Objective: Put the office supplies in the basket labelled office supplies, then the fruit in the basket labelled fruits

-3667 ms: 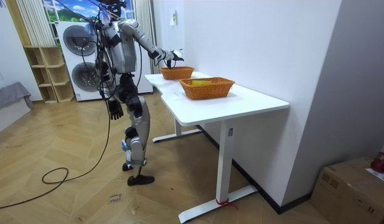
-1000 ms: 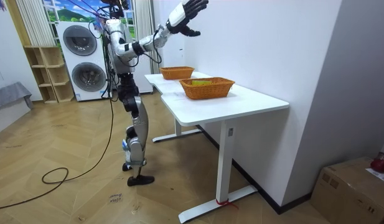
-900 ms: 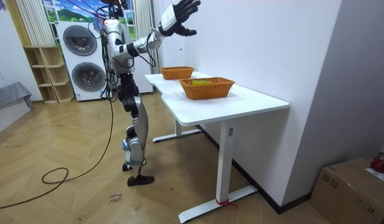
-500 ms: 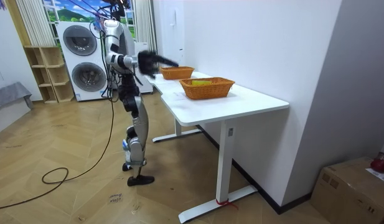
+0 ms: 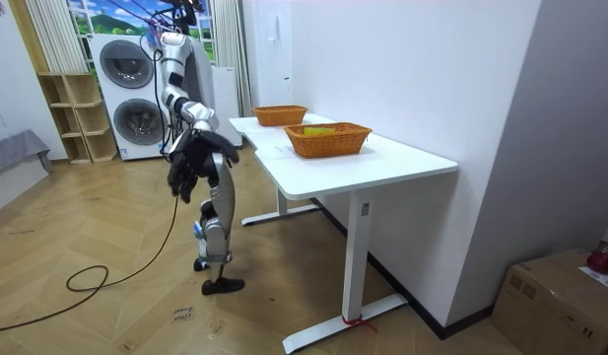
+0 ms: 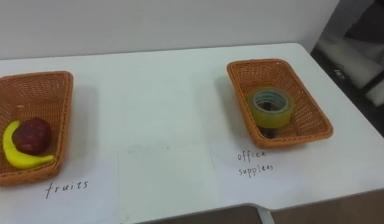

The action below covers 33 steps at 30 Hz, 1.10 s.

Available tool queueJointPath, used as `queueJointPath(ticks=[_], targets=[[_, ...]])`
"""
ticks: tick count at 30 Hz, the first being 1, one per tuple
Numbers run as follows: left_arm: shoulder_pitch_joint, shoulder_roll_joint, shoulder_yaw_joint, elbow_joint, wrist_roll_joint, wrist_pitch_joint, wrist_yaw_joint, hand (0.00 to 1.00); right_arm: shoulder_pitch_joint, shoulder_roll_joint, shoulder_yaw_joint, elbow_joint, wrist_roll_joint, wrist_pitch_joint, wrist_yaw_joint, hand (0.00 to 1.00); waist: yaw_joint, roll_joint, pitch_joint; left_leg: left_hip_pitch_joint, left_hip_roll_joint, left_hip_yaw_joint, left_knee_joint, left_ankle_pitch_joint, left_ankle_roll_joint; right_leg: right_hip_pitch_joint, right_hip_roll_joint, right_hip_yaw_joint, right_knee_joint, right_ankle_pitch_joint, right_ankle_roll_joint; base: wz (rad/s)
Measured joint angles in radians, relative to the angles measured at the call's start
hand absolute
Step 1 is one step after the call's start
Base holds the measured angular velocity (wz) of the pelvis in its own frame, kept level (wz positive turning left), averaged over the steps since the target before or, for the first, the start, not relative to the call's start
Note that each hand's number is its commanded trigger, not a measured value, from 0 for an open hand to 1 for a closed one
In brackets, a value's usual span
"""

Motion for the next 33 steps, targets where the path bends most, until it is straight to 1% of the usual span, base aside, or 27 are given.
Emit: queueJointPath(ticks=[1, 2, 3, 4, 5, 6, 7, 8, 9, 11, 12, 13, 15, 18, 20, 21, 24, 26, 29, 31, 33], targets=[[0.002, 0.0, 0.0, 0.0, 0.0, 0.0, 0.0, 0.0, 0.013, 0.021, -0.002, 0.005, 0.014, -0.003, -0.002, 0.0, -0.002, 0.004, -0.0001, -0.001, 0.0, -0.001, -0.001, 0.0, 0.0, 0.001, 0.0, -0.003, 0.0, 0.0, 0.0, 0.04], [0.002, 0.0, 0.0, -0.002, -0.003, 0.0, 0.001, 0.0, 0.02, 0.038, -0.002, 0.042, 0.029, -0.018, 0.003, 0.0, -0.002, 0.008, 0.0006, -0.003, 0.0, -0.003, 0.0, 0.0, 0.0, 0.006, 0.0, -0.007, 0.0, 0.0, 0.0, 0.05], [0.001, -0.001, -0.001, -0.003, -0.007, 0.0, 0.001, 0.0, 0.021, 0.043, -0.001, 0.062, 0.038, -0.02, 0.005, 0.0, -0.001, 0.01, 0.001, -0.003, 0.0, -0.004, -0.001, 0.0, 0.0, 0.007, -0.001, -0.01, -0.001, 0.0, 0.0, 0.06], [0.002, -0.004, -0.002, -0.006, -0.033, -0.001, 0.001, 0.0, 0.024, 0.058, 0.004, 0.101, 0.045, -0.02, 0.009, 0.0, -0.001, 0.012, -0.0001, -0.001, -0.002, -0.004, -0.001, 0.0, 0.0, 0.009, -0.001, -0.012, -0.001, 0.0, 0.0, 0.0], [0.004, -0.01, -0.002, -0.011, -0.04, -0.001, 0.001, 0.0, 0.039, 0.081, 0.017, 0.114, 0.04, -0.02, 0.01, 0.0, 0.003, 0.021, 0.0014, 0.003, -0.001, -0.005, -0.002, -0.001, -0.001, 0.012, -0.001, -0.011, -0.001, -0.002, 0.0, 0.0], [0.003, -0.013, -0.002, -0.012, -0.04, -0.001, 0.001, 0.0, 0.047, 0.094, 0.024, 0.117, 0.034, -0.02, 0.01, 0.0, 0.003, 0.025, 0.0007, 0.003, 0.0, -0.005, -0.003, -0.002, -0.001, 0.012, 0.0, -0.011, -0.001, -0.003, 0.0, 0.0], [0.0, -0.023, -0.002, -0.011, -0.041, -0.001, 0.001, 0.0, 0.055, 0.11, 0.054, 0.148, 0.022, -0.021, 0.015, 0.0, 0.003, 0.029, -0.0011, 0.003, 0.0, -0.005, -0.002, -0.004, -0.001, 0.012, 0.0, -0.009, -0.001, -0.004, 0.0, 0.0], [-0.005, -0.032, -0.002, -0.009, -0.041, -0.001, -0.001, 0.0, 0.055, 0.12, 0.084, 0.198, 0.012, -0.019, 0.022, 0.0, 0.006, 0.033, -0.0011, 0.003, 0.0, -0.003, -0.002, -0.006, -0.001, 0.01, 0.0, -0.004, 0.001, -0.006, 0.001, -0.04], [-0.006, -0.036, -0.002, -0.009, -0.041, -0.001, -0.002, 0.0, 0.057, 0.125, 0.101, 0.219, 0.01, -0.018, 0.023, 0.0, 0.009, 0.036, -0.0014, 0.004, 0.0, -0.002, -0.003, -0.006, -0.001, 0.009, 0.0, 0.0, 0.003, -0.008, 0.001, -0.1], [-0.017, -0.039, -0.004, -0.005, -0.043, -0.002, -0.008, 0.0, 0.061, 0.152, 0.153, 0.277, -0.013, -0.015, 0.029, 0.0, 0.027, 0.041, -0.0007, 0.006, 0.0, 0.001, -0.003, -0.007, -0.001, 0.003, 0.002, 0.007, 0.013, -0.011, -0.001, -0.12], [-0.017, -0.039, -0.004, -0.004, -0.043, -0.003, -0.008, 0.0, 0.061, 0.156, 0.165, 0.289, -0.013, -0.013, 0.033, 0.0, 0.029, 0.041, -0.0006, 0.006, 0.0, 0.0, -0.003, -0.007, -0.001, 0.003, 0.001, 0.007, 0.016, -0.012, -0.001, -0.04], [-0.019, -0.039, -0.003, 0.009, -0.042, -0.008, -0.007, 0.0, 0.06, 0.163, 0.184, 0.311, -0.015, -0.011, 0.048, 0.0, 0.033, 0.047, 0.0026, 0.011, -0.001, 0.0, -0.003, -0.007, -0.001, 0.002, 0.001, 0.007, 0.017, -0.014, -0.001, 0.0], [-0.018, -0.039, -0.002, 0.03, -0.042, -0.008, -0.002, 0.0, 0.059, 0.167, 0.213, 0.342, -0.017, -0.01, 0.067, 0.0, 0.04, 0.05, 0.0038, 0.018, -0.001, -0.001, -0.004, -0.009, -0.002, 0.005, 0.001, 0.007, 0.017, -0.018, -0.001, 0.0], [-0.013, -0.042, -0.003, 0.046, -0.04, -0.006, 0.014, 0.0, 0.07, 0.173, 0.255, 0.392, -0.068, -0.009, 0.104, 0.0, 0.052, 0.05, 0.0045, 0.027, -0.001, -0.006, -0.003, -0.012, -0.003, 0.016, 0.0, 0.004, 0.016, -0.026, 0.0, 0.07], [-0.01, -0.049, -0.004, 0.047, -0.042, -0.006, 0.02, 0.0, 0.07, 0.177, 0.309, 0.432, -0.136, -0.009, 0.143, 0.0, 0.058, 0.053, 0.0045, 0.028, -0.001, -0.007, -0.002, -0.013, -0.003, 0.017, 0.0, 0.004, 0.016, -0.028, 0.0, 0.0], [-0.01, -0.051, -0.004, 0.047, -0.042, -0.006, 0.02, 0.0, 0.07, 0.179, 0.32, 0.438, -0.149, -0.007, 0.151, 0.0, 0.059, 0.054, 0.0046, 0.027, -0.001, -0.007, -0.002, -0.013, -0.003, 0.017, 0.0, 0.004, 0.016, -0.027, 0.0, 0.0], [-0.018, -0.059, -0.006, 0.048, -0.042, -0.006, 0.02, 0.0, 0.063, 0.19, 0.367, 0.465, -0.207, 0.014, 0.196, 0.0, 0.062, 0.059, 0.0044, 0.026, -0.001, -0.007, -0.002, -0.013, -0.003, 0.016, 0.0, 0.004, 0.016, -0.027, 0.0, 0.0], [-0.03, -0.064, -0.012, 0.056, -0.04, -0.006, 0.02, 0.0, 0.064, 0.194, 0.403, 0.467, -0.268, 0.023, 0.236, 0.0, 0.071, 0.066, 0.0042, 0.024, -0.001, -0.007, -0.002, -0.014, -0.003, 0.015, 0.001, 0.004, 0.016, -0.027, 0.0, 0.0], [-0.049, -0.065, -0.012, 0.067, -0.04, -0.013, 0.02, 0.0, 0.063, 0.194, 0.441, 0.479, -0.342, 0.024, 0.297, 0.0, 0.08, 0.073, 0.0032, 0.025, -0.001, -0.01, -0.002, -0.014, -0.004, 0.016, 0.001, -0.001, 0.016, -0.027, 0.0, 0.0], [-0.049, -0.065, -0.013, 0.072, -0.041, -0.015, 0.02, 0.0, 0.062, 0.195, 0.458, 0.486, -0.37, 0.025, 0.333, 0.0, 0.083, 0.076, 0.0033, 0.023, -0.001, -0.012, -0.001, -0.014, -0.004, 0.016, 0.0, -0.008, 0.016, -0.027, 0.0, 0.02], [-0.049, -0.066, -0.014, 0.079, -0.041, -0.015, 0.02, 0.0, 0.057, 0.196, 0.475, 0.489, -0.404, 0.036, 0.361, 0.0, 0.089, 0.076, 0.0017, 0.023, -0.002, -0.013, 0.0, -0.014, -0.004, 0.015, -0.001, -0.009, 0.018, -0.027, -0.001, 0.02]])
